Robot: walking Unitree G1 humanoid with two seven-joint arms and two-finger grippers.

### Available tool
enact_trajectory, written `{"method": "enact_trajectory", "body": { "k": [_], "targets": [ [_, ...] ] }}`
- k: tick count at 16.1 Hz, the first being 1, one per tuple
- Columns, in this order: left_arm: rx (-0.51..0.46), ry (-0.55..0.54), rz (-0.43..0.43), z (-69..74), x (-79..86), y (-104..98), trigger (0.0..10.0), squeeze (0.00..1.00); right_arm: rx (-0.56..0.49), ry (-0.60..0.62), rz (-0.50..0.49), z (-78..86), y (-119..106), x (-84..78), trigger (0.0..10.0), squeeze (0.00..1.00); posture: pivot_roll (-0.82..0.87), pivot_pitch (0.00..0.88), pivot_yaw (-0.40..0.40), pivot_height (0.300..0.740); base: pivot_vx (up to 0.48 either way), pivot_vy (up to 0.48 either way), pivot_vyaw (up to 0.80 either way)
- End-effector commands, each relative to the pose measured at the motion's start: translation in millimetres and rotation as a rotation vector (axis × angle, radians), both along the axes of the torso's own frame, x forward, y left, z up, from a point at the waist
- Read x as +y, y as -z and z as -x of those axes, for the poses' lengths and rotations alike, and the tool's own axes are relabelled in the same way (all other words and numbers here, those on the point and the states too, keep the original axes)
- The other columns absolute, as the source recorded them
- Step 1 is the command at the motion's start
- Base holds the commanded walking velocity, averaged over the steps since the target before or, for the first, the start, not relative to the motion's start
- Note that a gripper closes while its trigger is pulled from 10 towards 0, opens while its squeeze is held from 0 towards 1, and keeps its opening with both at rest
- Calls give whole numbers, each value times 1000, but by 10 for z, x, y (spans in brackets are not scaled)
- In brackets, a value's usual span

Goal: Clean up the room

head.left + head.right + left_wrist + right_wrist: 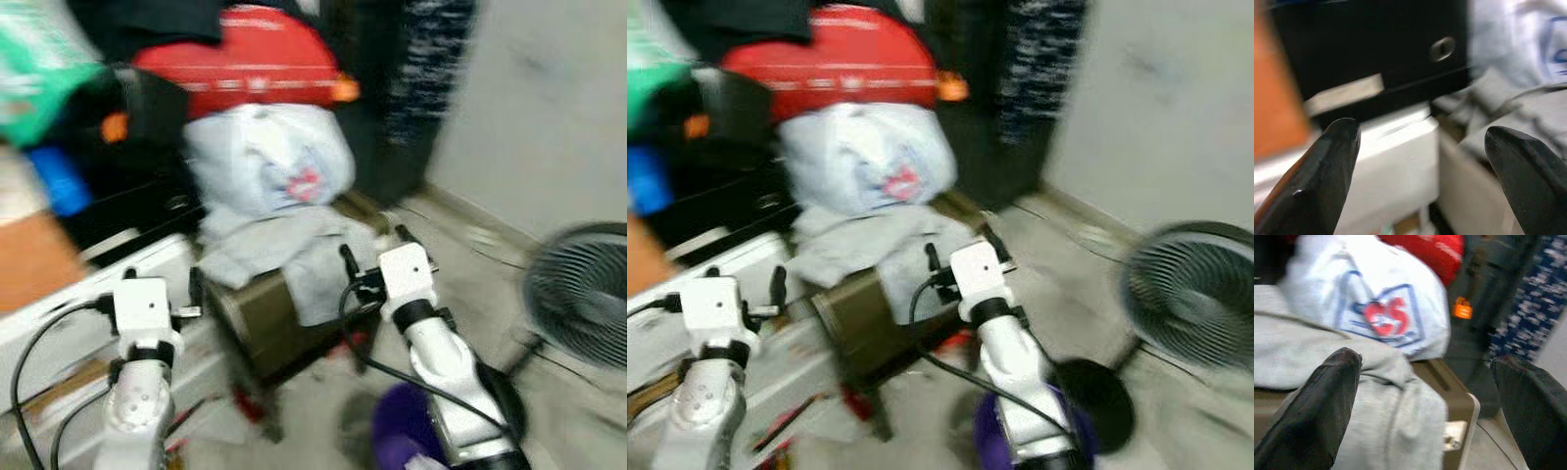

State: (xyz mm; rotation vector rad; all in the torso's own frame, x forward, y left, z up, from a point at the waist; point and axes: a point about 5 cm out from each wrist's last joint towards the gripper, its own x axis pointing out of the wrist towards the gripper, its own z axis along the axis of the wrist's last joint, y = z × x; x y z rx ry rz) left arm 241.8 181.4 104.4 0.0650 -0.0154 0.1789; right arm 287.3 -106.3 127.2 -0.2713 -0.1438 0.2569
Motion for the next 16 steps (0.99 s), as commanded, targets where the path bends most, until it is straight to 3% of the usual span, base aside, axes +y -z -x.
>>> {"method": "enact_trajectory", "body": {
  "k": [1,8,16],
  "targets": [
    [-2,-2,-9,-12,10,-23,10000,0,0,4,-15,-42,-26,-9,10000,0,-9,0,-18,740,0,0,800],
    [-54,39,-47,-102,-35,-187,10000,0,-34,-13,-28,-159,-143,42,10000,0,-3,0,-27,740,0,0,800],
    [1,132,-19,-37,-196,-73,10000,0,9,-31,-29,-116,-30,118,10000,0,6,0,-33,740,0,0,800]
  ]
}}
